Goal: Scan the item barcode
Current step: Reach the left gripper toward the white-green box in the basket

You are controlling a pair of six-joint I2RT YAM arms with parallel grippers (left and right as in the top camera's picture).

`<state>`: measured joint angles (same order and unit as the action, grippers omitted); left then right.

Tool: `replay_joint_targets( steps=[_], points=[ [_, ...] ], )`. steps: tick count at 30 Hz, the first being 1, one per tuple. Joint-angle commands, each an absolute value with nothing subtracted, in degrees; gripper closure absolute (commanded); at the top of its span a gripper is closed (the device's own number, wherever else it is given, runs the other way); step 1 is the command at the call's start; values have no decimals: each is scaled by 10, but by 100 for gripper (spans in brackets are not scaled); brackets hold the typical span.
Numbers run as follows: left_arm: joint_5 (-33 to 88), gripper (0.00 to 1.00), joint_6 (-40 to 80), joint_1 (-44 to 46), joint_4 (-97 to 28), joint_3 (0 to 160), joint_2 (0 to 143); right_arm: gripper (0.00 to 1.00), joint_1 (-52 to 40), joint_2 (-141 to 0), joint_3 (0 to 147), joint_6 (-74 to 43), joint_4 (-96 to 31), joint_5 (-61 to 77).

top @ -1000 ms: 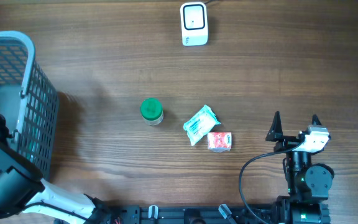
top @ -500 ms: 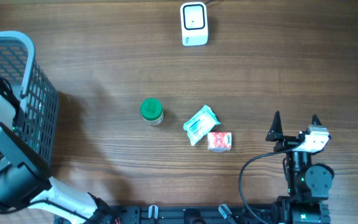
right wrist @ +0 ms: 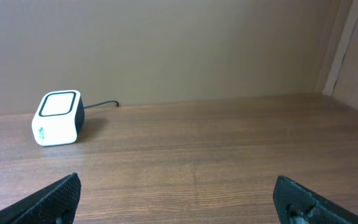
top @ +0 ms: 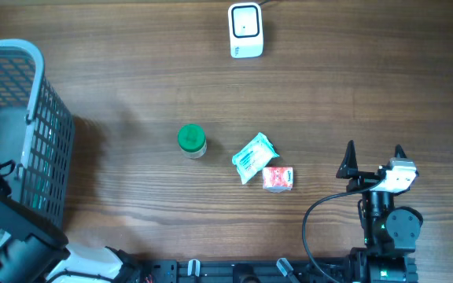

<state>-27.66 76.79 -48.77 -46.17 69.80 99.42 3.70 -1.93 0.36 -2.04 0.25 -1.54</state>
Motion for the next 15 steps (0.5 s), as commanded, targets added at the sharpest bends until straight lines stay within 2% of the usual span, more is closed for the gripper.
replay_joint_targets(
  steps=[1, 7, 12, 13, 14, 15],
  points=[
    [-277, 0, 799, -502, -445, 706, 999, 0, 40, -17, 3, -15, 4, -10],
    [-277, 0, 800, -503, -418, 705, 1042, 0, 40, -17, 3, -15, 4, -10],
    [-275, 9, 799, -503, -408, 705, 1075, 0, 40, -17, 3, -15, 4, -10],
    [-274, 14, 799, -503, -407, 705, 1080, 0, 40, -17, 3, -15, 4, -10],
    [-270, 32, 797, -503, -408, 705, 1085, 0, 40, -17, 3, -15, 4, -10],
    [-268, 42, 797, -503, -411, 705, 1087, 1, 40, -17, 3, -15, 4, -10]
  ],
)
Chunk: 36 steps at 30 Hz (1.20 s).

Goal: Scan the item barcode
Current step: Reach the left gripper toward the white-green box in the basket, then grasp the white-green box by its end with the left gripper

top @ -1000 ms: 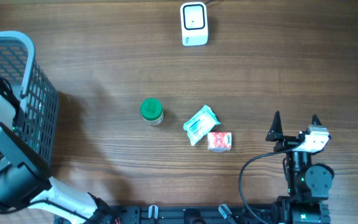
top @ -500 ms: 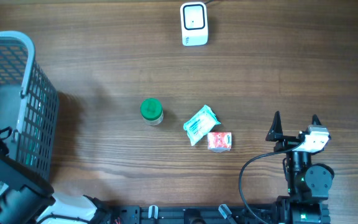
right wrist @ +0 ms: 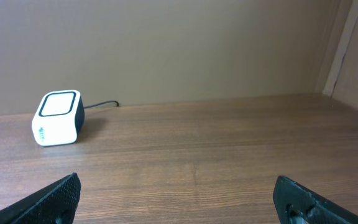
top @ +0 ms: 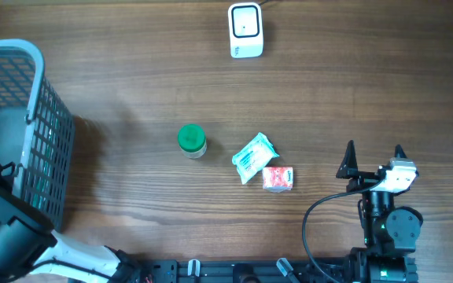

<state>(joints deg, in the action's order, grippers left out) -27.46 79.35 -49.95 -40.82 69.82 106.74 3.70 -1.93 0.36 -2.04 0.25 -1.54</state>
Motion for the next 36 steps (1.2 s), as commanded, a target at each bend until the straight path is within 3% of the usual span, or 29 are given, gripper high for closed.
replay_joint_targets(
  steps=[1, 4, 11, 17, 27, 36],
  points=[
    [-269, 50, 797, -503, -415, 705, 1088, 0, 40, -17, 3, -15, 4, -10],
    [-268, 82, 769, -503, -426, 705, 1088, 0, 40, -17, 3, -15, 4, -10],
    [-264, 96, 752, -503, -446, 705, 1086, 0, 40, -17, 3, -15, 4, -10],
    [-254, 96, 722, -487, -460, 707, 1031, 0, 40, -17, 3, -15, 4, -10],
    [-216, 85, 697, -398, -460, 720, 801, 0, 40, -17, 3, -15, 4, -10],
    [-22, 85, 695, -352, -449, 721, 522, 0, 40, -17, 3, -15, 4, -10]
  ],
)
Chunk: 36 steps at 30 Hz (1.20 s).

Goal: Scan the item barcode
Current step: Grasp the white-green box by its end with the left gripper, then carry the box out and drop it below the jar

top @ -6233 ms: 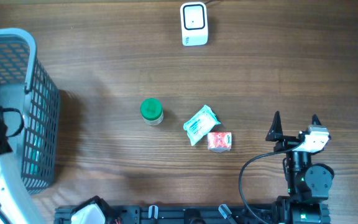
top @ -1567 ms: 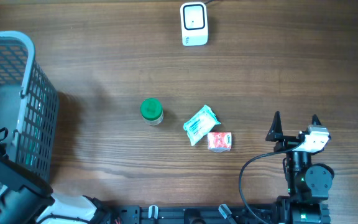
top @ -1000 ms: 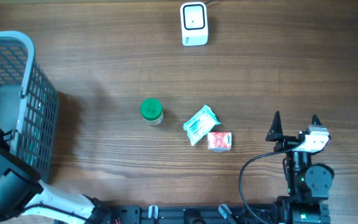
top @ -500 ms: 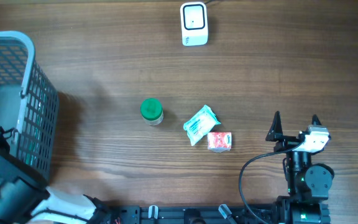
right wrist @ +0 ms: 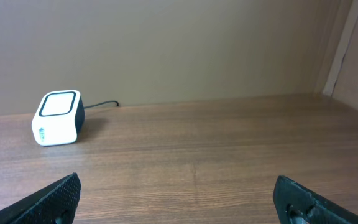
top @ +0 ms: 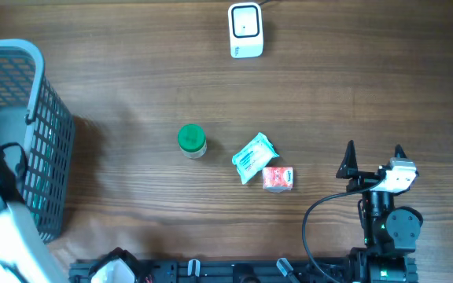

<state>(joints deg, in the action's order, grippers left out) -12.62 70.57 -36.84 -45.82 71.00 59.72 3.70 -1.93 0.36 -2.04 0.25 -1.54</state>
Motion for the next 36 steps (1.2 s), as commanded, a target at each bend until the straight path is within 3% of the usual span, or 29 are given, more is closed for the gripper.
replay_joint_targets(
  steps=[1, 5, 8, 15, 19, 26, 36],
  points=[
    [5, 85, 695, -345, -450, 721, 504, 0, 40, -17, 3, -15, 4, -10],
    [98, 87, 694, -296, -475, 721, 468, 0, 40, -17, 3, -15, 4, -10],
    [121, 89, 691, -221, -560, 721, 470, 0, 40, -17, 3, -15, 4, -10],
    [37, 89, 633, -27, -741, 720, 534, 0, 40, -17, 3, -15, 4, -10],
    [4, 89, 632, 66, -780, 718, 592, 0, 40, -17, 3, -15, 4, -10],
    [-28, 88, 634, 182, -761, 673, 726, 0, 40, -17, 3, -15, 4, -10],
    [-55, 83, 634, 215, -605, 540, 853, 1, 40, -17, 3, -15, 4, -10]
  ],
)
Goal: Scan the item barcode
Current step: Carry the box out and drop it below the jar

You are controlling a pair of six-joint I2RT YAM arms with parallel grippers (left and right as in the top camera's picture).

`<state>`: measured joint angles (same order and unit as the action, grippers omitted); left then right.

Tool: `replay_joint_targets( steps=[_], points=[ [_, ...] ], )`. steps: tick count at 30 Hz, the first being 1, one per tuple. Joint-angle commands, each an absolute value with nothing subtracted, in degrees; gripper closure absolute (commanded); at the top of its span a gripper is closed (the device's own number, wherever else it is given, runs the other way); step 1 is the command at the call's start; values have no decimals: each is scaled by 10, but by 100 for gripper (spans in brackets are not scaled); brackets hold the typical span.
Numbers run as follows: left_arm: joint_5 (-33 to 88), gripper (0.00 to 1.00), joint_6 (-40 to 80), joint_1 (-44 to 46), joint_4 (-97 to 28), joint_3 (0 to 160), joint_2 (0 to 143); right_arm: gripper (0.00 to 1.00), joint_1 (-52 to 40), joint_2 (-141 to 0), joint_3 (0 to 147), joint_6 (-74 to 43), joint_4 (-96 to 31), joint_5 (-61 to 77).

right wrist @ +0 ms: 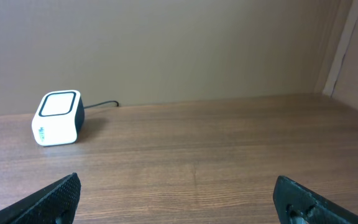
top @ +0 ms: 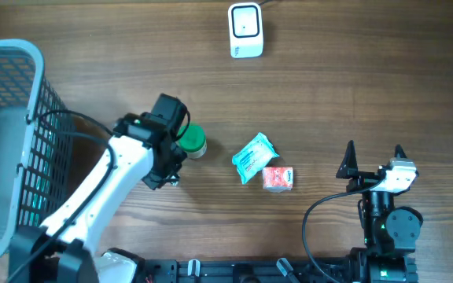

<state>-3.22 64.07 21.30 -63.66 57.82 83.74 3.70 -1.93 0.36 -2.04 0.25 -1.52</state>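
The white barcode scanner (top: 245,30) stands at the far edge of the table, and shows as a white box (right wrist: 57,118) at the left of the right wrist view. A green-lidded jar (top: 194,141), a teal packet (top: 253,156) and a red-and-white packet (top: 278,178) lie mid-table. My left gripper (top: 166,157) hangs right beside the jar on its left, partly covering it; its fingers are hidden under the wrist. My right gripper (top: 374,157) sits near the front right, open (right wrist: 179,198) and empty, well apart from the items.
A grey mesh basket (top: 47,118) stands at the left edge, with a red packet lying inside. A black cable (top: 321,212) loops by the right arm's base. A wall rises behind the scanner in the right wrist view.
My left arm was at the far left edge over the basket; now it stretches across the table with its gripper against the green-lidded jar. The right arm and the items have not moved.
At the first two moments my left arm lay at the front left corner beside the basket. Then it was over the basket's edge. Now it reaches to the green-lidded jar. My right gripper stayed open and still throughout, and nothing on the table shifted.
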Motion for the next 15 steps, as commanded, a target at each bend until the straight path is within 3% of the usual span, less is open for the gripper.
replay_joint_targets(
  steps=[1, 3, 4, 6, 8, 9, 13, 15],
  points=[
    [-55, 82, 634, 215, -582, 523, 855, 0, 40, -17, 3, -15, 4, -10],
    [-55, 79, 634, 215, -559, 504, 855, 0, 40, -17, 3, -15, 4, -10],
    [-55, 72, 634, 215, -553, 500, 855, 0, 40, -17, 3, -15, 4, -10],
    [-55, 47, 634, 215, -551, 497, 855, 0, 40, -17, 3, -15, 4, -10],
    [-56, 32, 634, 215, -550, 497, 855, 0, 40, -17, 3, -15, 4, -10],
    [-57, 20, 634, 215, -550, 497, 855, 0, 40, -17, 3, -15, 4, -10],
    [-57, 2, 634, 215, -551, 498, 848, 0, 40, -17, 3, -15, 4, -10],
    [-57, 0, 634, 215, -551, 503, 833, 1, 40, -17, 3, -15, 4, -10]
  ],
)
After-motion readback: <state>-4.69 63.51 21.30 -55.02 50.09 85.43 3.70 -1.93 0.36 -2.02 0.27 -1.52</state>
